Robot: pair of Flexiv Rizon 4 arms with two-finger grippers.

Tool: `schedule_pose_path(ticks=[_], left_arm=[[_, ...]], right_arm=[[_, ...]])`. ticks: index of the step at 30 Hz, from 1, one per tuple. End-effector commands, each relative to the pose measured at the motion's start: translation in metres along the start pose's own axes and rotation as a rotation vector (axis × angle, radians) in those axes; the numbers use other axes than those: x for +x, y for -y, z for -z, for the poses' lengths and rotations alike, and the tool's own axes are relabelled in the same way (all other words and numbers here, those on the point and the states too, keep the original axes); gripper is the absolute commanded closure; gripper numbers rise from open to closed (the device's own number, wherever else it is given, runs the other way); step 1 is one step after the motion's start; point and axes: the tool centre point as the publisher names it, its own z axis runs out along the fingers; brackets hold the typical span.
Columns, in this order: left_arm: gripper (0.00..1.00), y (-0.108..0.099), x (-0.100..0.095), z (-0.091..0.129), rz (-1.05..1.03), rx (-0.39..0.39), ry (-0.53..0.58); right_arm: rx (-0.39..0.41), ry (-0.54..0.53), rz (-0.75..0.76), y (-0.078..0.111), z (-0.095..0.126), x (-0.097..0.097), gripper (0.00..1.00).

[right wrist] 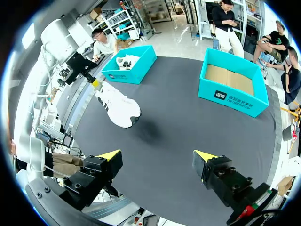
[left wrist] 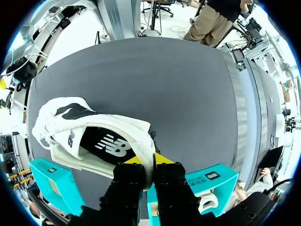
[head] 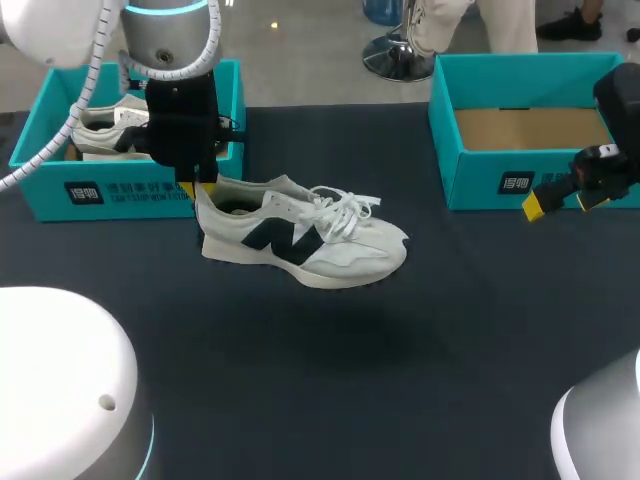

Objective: Take the shoe out of the shoebox, open the shoe tongue, remove and reinsert the insole, then place the shoe into the shoebox

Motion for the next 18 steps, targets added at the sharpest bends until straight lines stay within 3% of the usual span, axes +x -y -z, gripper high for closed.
schedule_pose_path(ticks=[1,18], left_arm=[[1.00,0.0028,0.0028,0.0004,-0.001,-0.017,0.006],[1.00,0.0036,0.0020,-0.0014,0.012,-0.016,0.004]], right_arm=[[0.009,0.000,-0.001,-0.0045,-0.0011,-0.0003,0.00],[0.009,0.000,-0.001,-0.0045,-0.0011,-0.0003,0.00]])
